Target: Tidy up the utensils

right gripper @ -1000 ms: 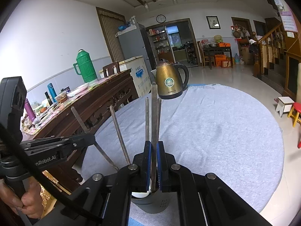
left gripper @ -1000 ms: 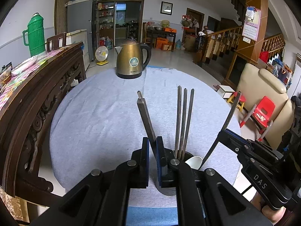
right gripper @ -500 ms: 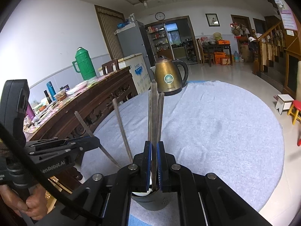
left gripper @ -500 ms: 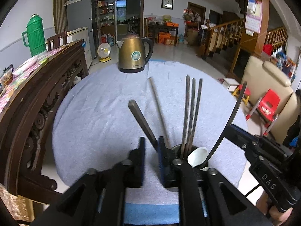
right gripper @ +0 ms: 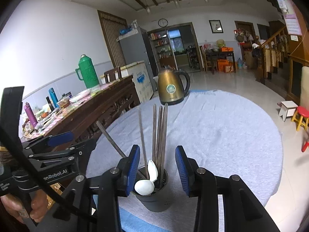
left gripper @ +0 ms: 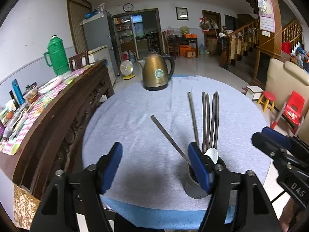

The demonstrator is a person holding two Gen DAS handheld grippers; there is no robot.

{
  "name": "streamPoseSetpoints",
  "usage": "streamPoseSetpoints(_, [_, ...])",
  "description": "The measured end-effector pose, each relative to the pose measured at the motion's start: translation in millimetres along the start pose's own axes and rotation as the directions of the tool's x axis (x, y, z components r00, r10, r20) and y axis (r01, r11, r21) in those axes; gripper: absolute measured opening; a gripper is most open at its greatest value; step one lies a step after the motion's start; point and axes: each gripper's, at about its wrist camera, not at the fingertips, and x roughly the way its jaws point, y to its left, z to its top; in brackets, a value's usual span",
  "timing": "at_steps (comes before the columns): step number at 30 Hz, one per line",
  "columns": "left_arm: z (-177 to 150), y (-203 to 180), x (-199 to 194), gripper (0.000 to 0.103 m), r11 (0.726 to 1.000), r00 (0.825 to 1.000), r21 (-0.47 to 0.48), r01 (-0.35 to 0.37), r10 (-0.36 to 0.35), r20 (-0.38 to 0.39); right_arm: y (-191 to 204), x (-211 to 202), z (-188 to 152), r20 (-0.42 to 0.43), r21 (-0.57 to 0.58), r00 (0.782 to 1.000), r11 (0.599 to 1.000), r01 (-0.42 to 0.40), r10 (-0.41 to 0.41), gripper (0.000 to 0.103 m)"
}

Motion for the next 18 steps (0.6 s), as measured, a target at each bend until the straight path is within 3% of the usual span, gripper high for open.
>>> streamPoseSetpoints(4, [0.9,7.5,-19.0,0.082,0.999,0.998,-0.018,-0.046,0.047,0.051,4.0,-22.1,3.0,0.030,-0.015,0.999,1.000,0.023,-0.023,0.054])
streamPoseSetpoints(7, [2.3,14.2,-36.4,0.089,0.996,0.993,-0.044,-0.078,0.082,0.080,8.4,-39.9,5.6,0.041,-0.028,0.997,0.998,0.064,-0.063,0.058])
streamPoseSetpoints(9, [0.8,17.0,-48.2,0.095,0.992,0.988,-0.058,-0.110,0.115,0.105,10.6,-49.2,6.1,0.024,-0.020,0.995,0.995,0.096,-0.096,0.067])
streamPoseSetpoints(13, [-5.1,19.2,-67.4,0.100,0.989,0.979,-0.065,-0.135,0.143,0.143,11.8,-60.2,-1.2,-0.034,0.024,0.992,0.993,0.119,-0.118,0.068])
streamPoseSetpoints(18, [-8.8,19.5,-72.2,0.100,0.991,0.986,-0.063,-0.117,0.124,0.113,12.1,-56.7,-13.6,-0.110,0.077,0.984,0.986,0.151,-0.142,0.068])
